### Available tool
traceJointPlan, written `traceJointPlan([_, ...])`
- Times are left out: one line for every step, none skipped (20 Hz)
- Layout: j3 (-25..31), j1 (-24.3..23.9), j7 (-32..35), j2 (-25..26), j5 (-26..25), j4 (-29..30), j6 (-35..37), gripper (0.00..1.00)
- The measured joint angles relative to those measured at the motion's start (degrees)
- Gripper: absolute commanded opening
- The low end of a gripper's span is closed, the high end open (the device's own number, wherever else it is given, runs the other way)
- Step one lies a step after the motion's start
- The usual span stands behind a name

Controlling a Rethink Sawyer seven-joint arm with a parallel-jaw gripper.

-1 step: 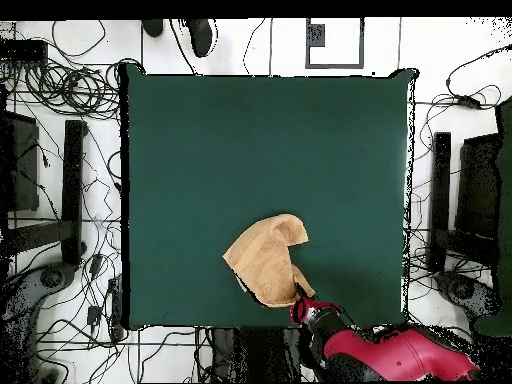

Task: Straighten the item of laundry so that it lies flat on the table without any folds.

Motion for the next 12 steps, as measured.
traceJointPlan([0.3, -0.4, 0.0, 0.5, 0.0, -0.2, 0.3, 0.00])
traceJointPlan([0.9, -1.1, -0.2, 1.3, 0.3, -0.5, 1.0, 0.00])
traceJointPlan([2.6, -3.0, -0.8, 3.6, 1.2, -1.4, 3.3, 0.00])
traceJointPlan([3.2, -3.7, -1.2, 4.6, 1.6, -1.8, 4.4, 0.00])
traceJointPlan([3.4, -4.0, -1.5, 5.1, 1.8, -2.1, 5.0, 0.00])
traceJointPlan([4.8, -5.5, -3.7, 7.7, 2.8, -3.4, 8.1, 0.00])
traceJointPlan([5.3, -6.0, -4.8, 8.7, 3.2, -3.9, 9.3, 0.00])
traceJointPlan([5.5, -6.2, -5.3, 9.1, 3.4, -4.2, 9.9, 0.00])
traceJointPlan([6.0, -6.6, -6.5, 10.0, 3.7, -4.7, 11.0, 0.00])
traceJointPlan([6.4, -7.0, -8.1, 11.0, 3.9, -5.3, 12.3, 0.00])
traceJointPlan([6.7, -7.2, -9.5, 11.7, 4.1, -5.7, 13.2, 0.00])
traceJointPlan([7.2, -7.4, -11.8, 12.9, 4.3, -6.5, 14.6, 0.00])
